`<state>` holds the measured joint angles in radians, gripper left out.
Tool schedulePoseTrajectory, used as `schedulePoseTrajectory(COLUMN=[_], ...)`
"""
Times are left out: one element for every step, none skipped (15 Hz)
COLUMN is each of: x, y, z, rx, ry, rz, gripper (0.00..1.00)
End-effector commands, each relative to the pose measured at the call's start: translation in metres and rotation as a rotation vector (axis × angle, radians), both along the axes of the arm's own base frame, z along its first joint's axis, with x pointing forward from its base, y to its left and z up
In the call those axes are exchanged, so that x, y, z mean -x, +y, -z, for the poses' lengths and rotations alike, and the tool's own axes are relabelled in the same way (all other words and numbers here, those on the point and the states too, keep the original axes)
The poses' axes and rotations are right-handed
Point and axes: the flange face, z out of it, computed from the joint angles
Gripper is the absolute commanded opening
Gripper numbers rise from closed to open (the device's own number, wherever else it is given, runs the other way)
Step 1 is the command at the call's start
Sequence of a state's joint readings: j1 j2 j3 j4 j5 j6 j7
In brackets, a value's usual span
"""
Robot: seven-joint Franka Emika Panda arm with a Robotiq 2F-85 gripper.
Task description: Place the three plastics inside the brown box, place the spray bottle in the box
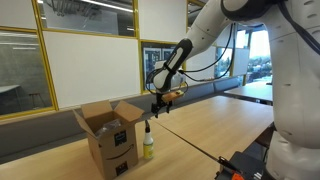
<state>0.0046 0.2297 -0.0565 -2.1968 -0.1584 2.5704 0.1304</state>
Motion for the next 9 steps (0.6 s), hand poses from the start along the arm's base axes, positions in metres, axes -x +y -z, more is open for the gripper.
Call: schedulePoseTrajectory(x=[0.019,0.019,0.017,0.016,0.013,0.01,0.008,0.006,0.005], y=[-0.012,-0.013,-0.015,-0.015,-0.015,-0.014,-0.012,-0.008,-0.005], z=[0.009,0.011,0.01,0.007,0.004,0.001,0.0,0.001,0.002], rx=[-0.091,-0.107,-0.116,-0.124,-0.132,-0.138,-0.145,-0.154,-0.166], ry=[-0.105,-0.12,-0.134,-0.148,-0.161,-0.175,-0.187,-0.197,-0.206], rz=[0.054,0.057,0.054,0.052,0.046,0.04,0.034,0.028,0.024], gripper=[1.0,1.0,1.0,1.0,1.0,1.0,1.0,1.0,1.0])
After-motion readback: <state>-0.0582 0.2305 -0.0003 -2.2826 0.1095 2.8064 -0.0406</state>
